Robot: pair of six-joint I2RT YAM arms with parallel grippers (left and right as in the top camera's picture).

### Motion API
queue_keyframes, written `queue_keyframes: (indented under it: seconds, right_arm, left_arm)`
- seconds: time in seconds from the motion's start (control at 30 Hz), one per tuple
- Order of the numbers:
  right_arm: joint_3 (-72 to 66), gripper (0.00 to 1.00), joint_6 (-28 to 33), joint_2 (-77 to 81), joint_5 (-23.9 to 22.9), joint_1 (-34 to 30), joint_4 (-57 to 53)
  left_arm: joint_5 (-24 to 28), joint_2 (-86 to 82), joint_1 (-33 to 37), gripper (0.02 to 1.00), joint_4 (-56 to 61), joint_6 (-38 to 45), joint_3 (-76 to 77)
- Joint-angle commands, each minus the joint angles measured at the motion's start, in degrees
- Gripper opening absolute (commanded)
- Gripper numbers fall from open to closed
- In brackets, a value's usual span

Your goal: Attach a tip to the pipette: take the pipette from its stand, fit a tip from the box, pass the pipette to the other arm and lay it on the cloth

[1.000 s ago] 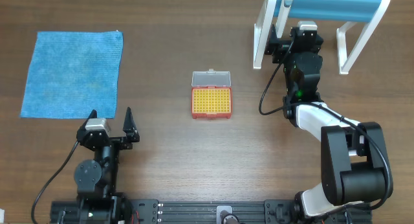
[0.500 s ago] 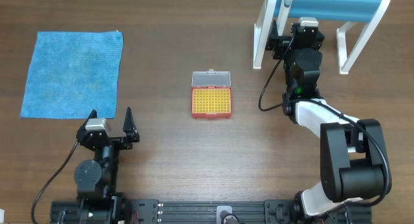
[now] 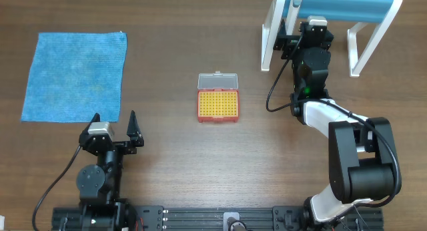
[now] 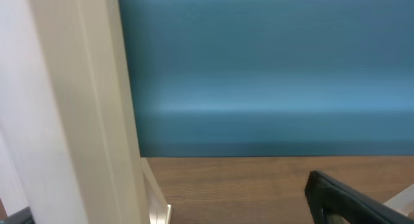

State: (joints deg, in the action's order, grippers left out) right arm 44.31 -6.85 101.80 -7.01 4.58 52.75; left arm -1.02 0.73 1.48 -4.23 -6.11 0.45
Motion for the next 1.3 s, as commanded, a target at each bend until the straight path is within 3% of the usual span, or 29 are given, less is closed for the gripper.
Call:
queue_keyframes:
  seconds: [0.03, 0.07, 0.17, 1.3]
  right_arm:
    - [1.4, 0.338, 0.1, 0.8, 0.5, 0.6, 0.7]
    - [1.4, 0.086, 0.1, 0.8, 1.4, 0.7, 0.9]
    - [1.4, 0.082, 0.0, 0.8, 3.2, 0.9, 1.4]
    - [-5.8, 0.08, 0.1, -12.0, 3.2, 1.0, 2.3]
  left_arm:
    - [0.2, -0.4, 0.1, 0.917, -0.3, -0.5, -0.1]
    - [0.2, -0.4, 0.1, 0.917, -0.3, -0.5, -0.1]
    - [0.2, -0.4, 0.1, 0.917, -0.3, -0.5, -0.1]
    - [0.2, -0.4, 0.1, 0.917, -0.3, -0.5, -0.1]
